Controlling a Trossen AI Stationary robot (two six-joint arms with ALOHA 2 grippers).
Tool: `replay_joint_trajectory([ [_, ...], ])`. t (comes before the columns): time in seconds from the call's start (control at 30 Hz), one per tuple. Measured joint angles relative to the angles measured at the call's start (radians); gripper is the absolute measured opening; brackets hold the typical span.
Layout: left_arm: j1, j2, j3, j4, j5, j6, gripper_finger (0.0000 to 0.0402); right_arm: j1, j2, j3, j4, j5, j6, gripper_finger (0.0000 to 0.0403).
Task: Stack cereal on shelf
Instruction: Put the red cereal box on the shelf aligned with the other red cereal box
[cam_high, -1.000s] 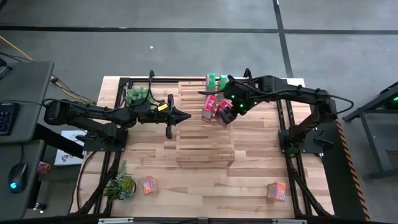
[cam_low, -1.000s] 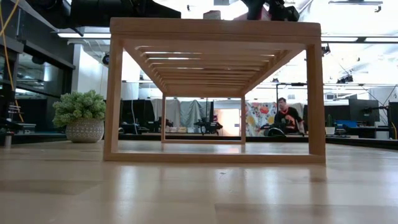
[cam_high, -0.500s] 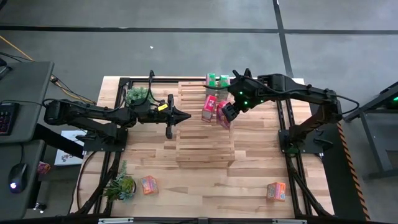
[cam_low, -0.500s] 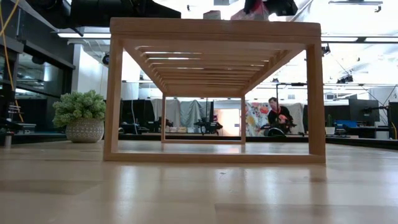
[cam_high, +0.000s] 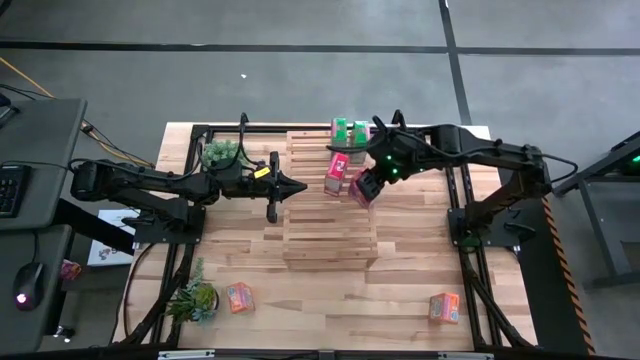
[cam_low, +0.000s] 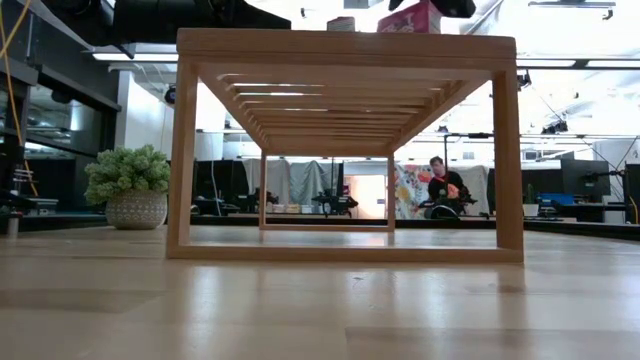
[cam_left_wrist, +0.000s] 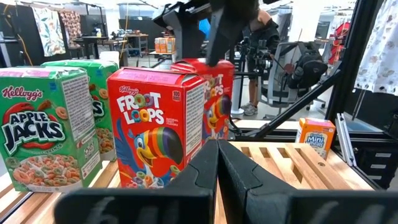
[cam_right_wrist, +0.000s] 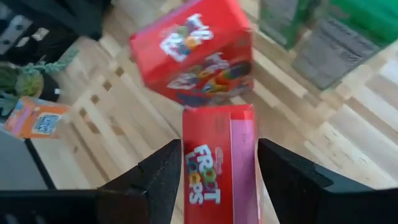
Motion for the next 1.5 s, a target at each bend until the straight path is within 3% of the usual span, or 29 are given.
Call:
replay_joint_trajectory([
  [0.43,0.001,-0.002,0.000,-0.010,-0.001,0.018,0.0000,0.022,-0.061,0.000,0.114,0.091,-0.198,0.0198],
  [0.53,0.011,-0.061,-0.001,-0.099,-0.047,0.043,0.0000,0.056,-0.096,0.000,0.009,0.169,-0.207,0.0158],
  [0.7,0.019,-0.167,0.000,-0.225,-0.117,0.044,0.0000,0.173,-0.173,-0.006,-0.230,0.414,-0.053,0.0023],
  [0.83,0.018,-0.172,0.000,-0.266,-0.145,0.037,0.0000,0.292,-0.219,-0.166,-0.354,0.485,0.229,0.0018],
  [0.93,0.019,-0.127,0.000,-0.265,-0.143,0.005,0.0000,0.373,-0.256,-0.363,-0.254,0.500,0.334,0.0004],
  [1.13,0.022,-0.025,0.026,-0.264,-0.133,-0.016,0.0000,0.415,-0.293,-0.649,0.103,0.616,0.334,0.0001],
  [1.27,0.022,0.045,0.066,-0.263,-0.117,-0.016,0.0000,0.399,-0.292,-0.741,0.284,0.706,0.267,0.0001],
  [1.5,0.022,0.152,0.133,-0.264,-0.124,-0.016,0.0000,0.369,-0.291,-0.793,0.533,0.737,0.112,0.0000],
])
